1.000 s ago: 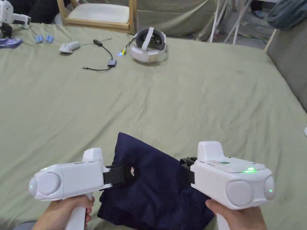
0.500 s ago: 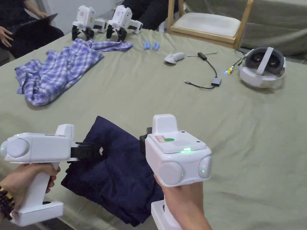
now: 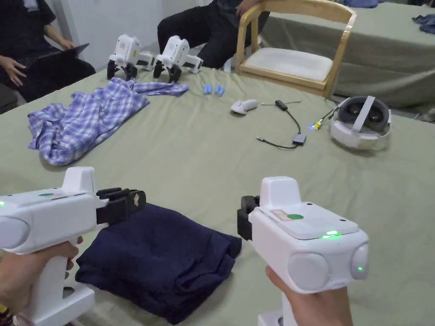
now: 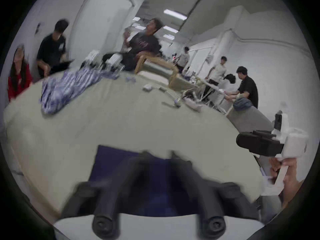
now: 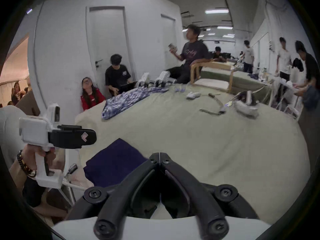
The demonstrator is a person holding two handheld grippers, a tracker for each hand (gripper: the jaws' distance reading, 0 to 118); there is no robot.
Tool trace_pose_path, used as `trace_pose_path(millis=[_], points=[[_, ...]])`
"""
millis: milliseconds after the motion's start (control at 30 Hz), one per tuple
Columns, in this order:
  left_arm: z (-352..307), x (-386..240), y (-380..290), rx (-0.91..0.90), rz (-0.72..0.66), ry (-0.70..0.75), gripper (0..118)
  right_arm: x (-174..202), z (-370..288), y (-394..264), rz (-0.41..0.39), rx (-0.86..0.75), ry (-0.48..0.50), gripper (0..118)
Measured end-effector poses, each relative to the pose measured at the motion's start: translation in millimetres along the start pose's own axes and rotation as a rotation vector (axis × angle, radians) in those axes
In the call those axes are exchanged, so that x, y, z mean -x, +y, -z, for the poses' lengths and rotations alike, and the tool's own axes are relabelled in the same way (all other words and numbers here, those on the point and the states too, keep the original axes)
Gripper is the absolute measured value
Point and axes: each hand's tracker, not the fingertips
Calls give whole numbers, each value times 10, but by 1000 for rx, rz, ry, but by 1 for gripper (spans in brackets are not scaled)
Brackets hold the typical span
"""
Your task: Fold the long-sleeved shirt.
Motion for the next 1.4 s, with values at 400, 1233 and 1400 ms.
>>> trace_pose_path(millis=[400, 1233, 1400], points=[[324, -3177, 44, -298, 359, -46, 4, -1454, -2433, 65, 32, -372, -480, 0], [652, -4242, -1055, -419, 395, 100, 4, -2131, -3032, -1475, 55, -493, -776, 0], [635, -4248, -1126, -418, 411, 91, 4, -2127, -3043, -1482, 71, -476, -775, 0]])
